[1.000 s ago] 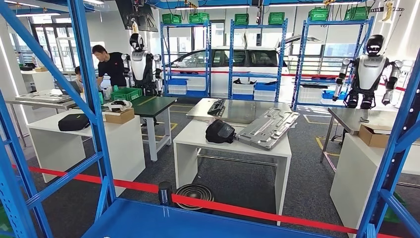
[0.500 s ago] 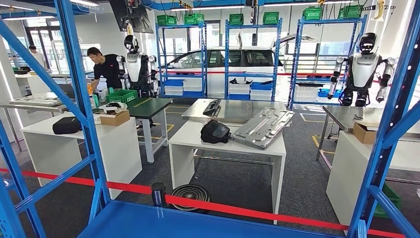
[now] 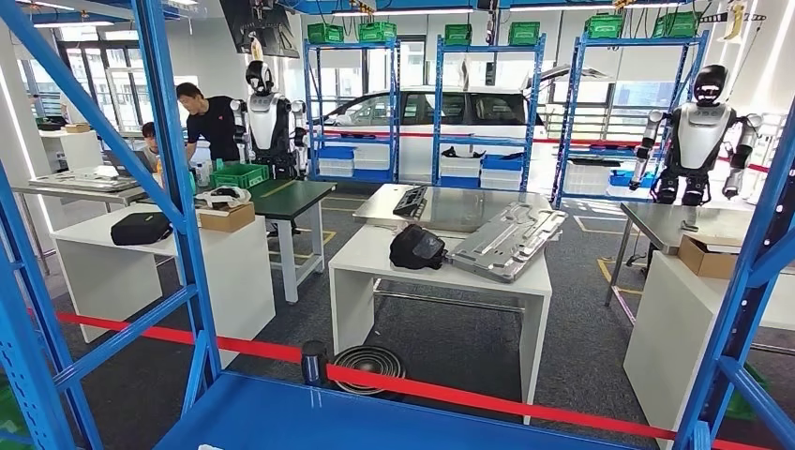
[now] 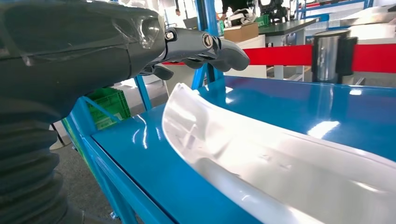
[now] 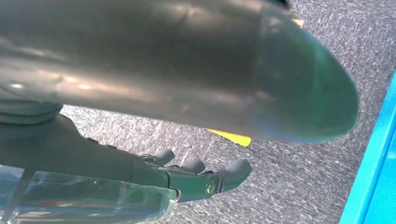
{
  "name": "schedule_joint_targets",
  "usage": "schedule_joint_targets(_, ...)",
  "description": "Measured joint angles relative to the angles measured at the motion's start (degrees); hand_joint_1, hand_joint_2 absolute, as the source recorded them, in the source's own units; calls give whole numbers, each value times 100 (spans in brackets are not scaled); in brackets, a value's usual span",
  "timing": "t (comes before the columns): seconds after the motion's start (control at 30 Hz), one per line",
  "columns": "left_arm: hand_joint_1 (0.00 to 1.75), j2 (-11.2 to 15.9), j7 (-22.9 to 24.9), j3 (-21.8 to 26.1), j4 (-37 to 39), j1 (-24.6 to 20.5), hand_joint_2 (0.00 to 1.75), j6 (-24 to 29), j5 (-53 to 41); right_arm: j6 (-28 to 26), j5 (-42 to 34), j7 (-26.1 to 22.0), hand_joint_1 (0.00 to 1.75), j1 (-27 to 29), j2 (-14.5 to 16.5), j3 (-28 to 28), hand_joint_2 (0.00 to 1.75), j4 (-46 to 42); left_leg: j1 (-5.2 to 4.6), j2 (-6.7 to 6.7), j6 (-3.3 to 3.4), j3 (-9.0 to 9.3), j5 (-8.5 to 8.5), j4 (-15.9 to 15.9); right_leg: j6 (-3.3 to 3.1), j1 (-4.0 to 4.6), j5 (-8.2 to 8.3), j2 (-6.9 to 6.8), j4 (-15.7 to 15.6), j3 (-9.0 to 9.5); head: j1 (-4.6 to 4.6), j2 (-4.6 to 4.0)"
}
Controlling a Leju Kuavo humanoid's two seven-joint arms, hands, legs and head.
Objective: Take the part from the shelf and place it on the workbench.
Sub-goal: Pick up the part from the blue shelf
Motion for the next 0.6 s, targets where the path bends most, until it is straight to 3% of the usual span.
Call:
schedule_joint_targets(0.07, 0, -18, -1, -7, 45, -36, 175, -1, -1, -8, -1, 13, 0, -17, -7, 1, 0, 11, -20, -2, -57, -15, -28, 46, -27, 3, 166, 1, -540, 274, -2, 0)
schedule_joint_targets(0.17, 0, -43, -1, -28, 124, -84, 175, -4, -2, -10, 3, 27, 0, -25, -10, 1, 0, 35, -18, -1, -141, -34, -35, 64, -140, 24, 198, 13, -599, 305, -11, 0)
schedule_joint_targets(0.23, 0, -51, -7, -50, 180, -110, 175, -5, -1, -13, 4, 29, 0, -27, -11, 3, 0, 54, 4, 3, -199, -120, -165, 237, -201, 3, 216, 17, -609, 308, -20, 0)
schedule_joint_targets(0.27, 0, -51, -10, -59, 213, -129, 175, -5, 0, -18, 4, 29, 0, -27, -12, 3, 0, 64, 13, 4, -225, -238, -312, 486, -228, -8, 223, 17, -612, 310, -26, 0)
schedule_joint_targets(0.33, 0, -51, -14, -72, 309, -159, 175, -7, 2, -28, 4, 30, 0, -27, -15, 4, 0, 86, 19, 5, -259, -607, -679, 1275, -261, 6, 222, 17, -610, 304, -37, 0)
schedule_joint_targets(0.4, 0, -51, -14, -77, 416, -165, 175, -9, 4, -37, 5, 32, 0, -27, -18, 4, 0, 113, 19, 5, -261, -855, -800, 1780, -268, 25, 221, 19, -609, 304, -40, 0)
schedule_joint_targets(0.43, 0, -50, -15, -77, 469, -174, 175, -10, 6, -44, 5, 33, 0, -29, -19, 5, 0, 128, 17, 5, -247, -821, -697, 1696, -268, 35, 220, 22, -609, 308, -42, 0)
schedule_joint_targets(0.47, 0, -49, -15, -75, 517, -191, 175, -10, 8, -53, 5, 34, 0, -32, -20, 7, 0, 145, 13, 5, -220, -681, -515, 1400, -268, 46, 220, 27, -609, 316, -44, 0)
schedule_joint_targets(0.53, 0, -41, -17, -68, 595, -248, 175, -7, 12, -72, 4, 32, 0, -42, -16, 14, 0, 181, -15, 6, -134, -274, -177, 578, -264, 77, 218, 35, -607, 320, -45, 0)
schedule_joint_targets(0.6, 0, -31, -18, -62, 646, -295, 175, -1, 21, -85, 5, 29, 0, -46, -17, 26, 0, 213, -53, 12, -72, -53, -82, 148, -241, 98, 221, 34, -605, 298, -46, 1)
